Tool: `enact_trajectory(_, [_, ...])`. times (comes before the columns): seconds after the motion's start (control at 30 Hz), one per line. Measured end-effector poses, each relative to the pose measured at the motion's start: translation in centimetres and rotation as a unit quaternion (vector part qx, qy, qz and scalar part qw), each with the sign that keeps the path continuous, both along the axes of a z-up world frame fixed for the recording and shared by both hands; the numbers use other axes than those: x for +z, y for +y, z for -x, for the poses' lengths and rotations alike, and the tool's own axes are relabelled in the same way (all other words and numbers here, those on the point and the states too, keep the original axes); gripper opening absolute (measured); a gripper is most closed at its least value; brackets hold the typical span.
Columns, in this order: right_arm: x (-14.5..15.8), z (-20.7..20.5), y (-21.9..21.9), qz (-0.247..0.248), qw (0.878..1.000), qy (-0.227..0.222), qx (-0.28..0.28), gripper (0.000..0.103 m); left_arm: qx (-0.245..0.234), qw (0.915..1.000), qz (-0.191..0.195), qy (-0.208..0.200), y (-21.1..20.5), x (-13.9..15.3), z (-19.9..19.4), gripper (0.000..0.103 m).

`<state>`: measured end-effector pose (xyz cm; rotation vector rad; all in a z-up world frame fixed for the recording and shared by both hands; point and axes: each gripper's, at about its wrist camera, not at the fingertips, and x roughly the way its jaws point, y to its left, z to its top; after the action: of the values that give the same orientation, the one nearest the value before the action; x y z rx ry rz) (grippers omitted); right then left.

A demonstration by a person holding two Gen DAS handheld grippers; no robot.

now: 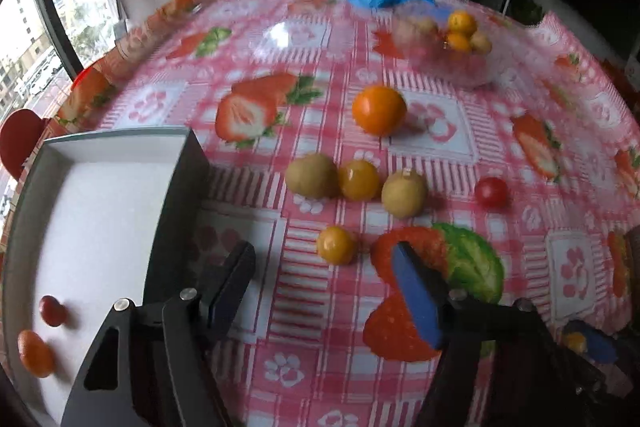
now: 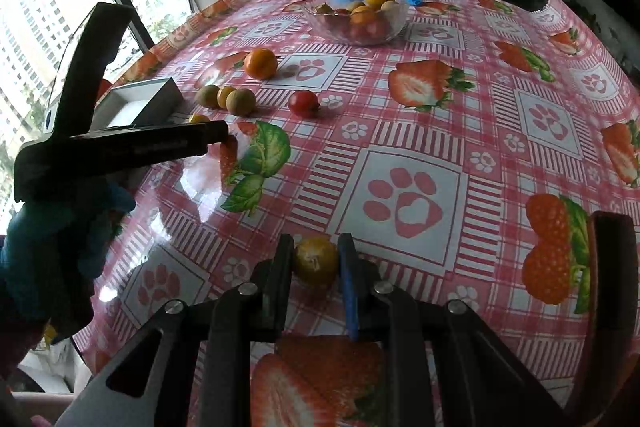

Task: Organize fruits
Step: 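Grasp a yellow cherry tomato with the right tool, then grasp a yellow cherry tomato with the left tool while the right tool waits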

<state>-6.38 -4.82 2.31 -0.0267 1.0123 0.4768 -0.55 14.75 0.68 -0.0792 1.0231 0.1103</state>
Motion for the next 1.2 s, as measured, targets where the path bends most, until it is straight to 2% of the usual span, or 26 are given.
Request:
enact_trajectory(0.03, [0.0,0.0,0.0,0.000,1.000,0.000,-0.001,0.024,-0.002,1.0000,0.000,-0.002,-0.1,0.1,0.0,0.063])
enact_trajectory(0.07, [0.0,0.1,0.0,-0.001,1.000,0.000,-0.001,0.024,-0.008,1.0000,0.001,-0.005,-0.2,0.2,0.0,0.045])
enact_trajectory(0.17, [0.1,0.6,-0.2,-0.003,1.000,0.000,-0.005,0.024,-0.025,0.9997,0.002,-0.005,-0.7,0.5,0.0,0.021])
enact_trajectory(0.37, [0.1,2.0,-1.1,-0.002,1.000,-0.006,-0.013,0.024,-0.035,0.9993,0.000,-0.011,-1.4,0.6,3.0,0.021])
enact_trajectory(0.53, [0.1,4.3,-1.9,0.017,0.999,-0.028,-0.020,0.024,-0.038,0.9988,-0.016,-0.027,-2.5,0.5,8.6,0.021])
enact_trajectory(0.67, [0.2,5.6,-2.5,0.030,0.998,-0.046,-0.029,0.026,-0.022,0.9977,-0.038,-0.051,-3.4,0.3,11.3,0.021])
enact_trajectory(0.73, [0.0,5.9,-2.9,0.036,0.997,-0.049,-0.041,0.045,-0.022,0.9973,-0.041,-0.056,-3.4,0.3,11.5,0.022])
enact_trajectory(0.77, [-0.1,5.9,-3.0,0.038,0.997,-0.050,-0.045,0.067,-0.023,0.9973,-0.041,-0.056,-3.4,0.3,11.4,0.022])
enact_trajectory(0.8, [-0.1,6.1,-3.2,0.040,0.996,-0.054,-0.052,0.075,-0.025,0.9973,-0.040,-0.056,-3.3,0.3,11.3,0.023])
enact_trajectory(0.83, [-0.2,6.3,-3.4,0.041,0.996,-0.058,-0.055,0.075,-0.027,0.9972,-0.041,-0.056,-3.3,0.3,11.1,0.035])
enact_trajectory(0.87, [-0.3,6.3,-3.5,0.042,0.996,-0.057,-0.055,0.075,-0.025,0.9971,-0.044,-0.057,-3.3,0.3,11.1,0.067])
enact_trajectory(0.9, [-0.4,6.4,-3.4,0.044,0.996,-0.060,-0.054,0.075,-0.016,0.9967,-0.049,-0.064,-3.1,0.4,11.2,0.080])
enact_trajectory(0.93, [-0.4,6.4,-3.3,0.049,0.995,-0.063,-0.054,0.075,-0.008,0.9959,-0.050,-0.075,-2.9,0.5,11.4,0.087])
enact_trajectory(0.97, [-0.4,6.4,-3.2,0.051,0.995,-0.064,-0.054,0.077,-0.004,0.9952,-0.050,-0.085,-2.8,0.6,11.6,0.087])
enact_trajectory(1.07, [-0.5,5.8,-2.7,0.057,0.994,-0.066,-0.059,0.081,-0.017,0.9967,-0.046,-0.064,-2.9,-0.1,11.1,0.087])
enact_trajectory(1.13, [-0.7,5.4,-2.3,0.063,0.994,-0.064,-0.060,0.085,-0.020,0.9964,-0.047,-0.068,-3.1,-0.2,11.0,0.087])
enact_trajectory(1.2, [-0.9,5.1,-1.4,0.082,0.993,-0.063,-0.054,0.095,-0.028,0.9961,-0.046,-0.070,-3.3,-0.2,10.9,0.087])
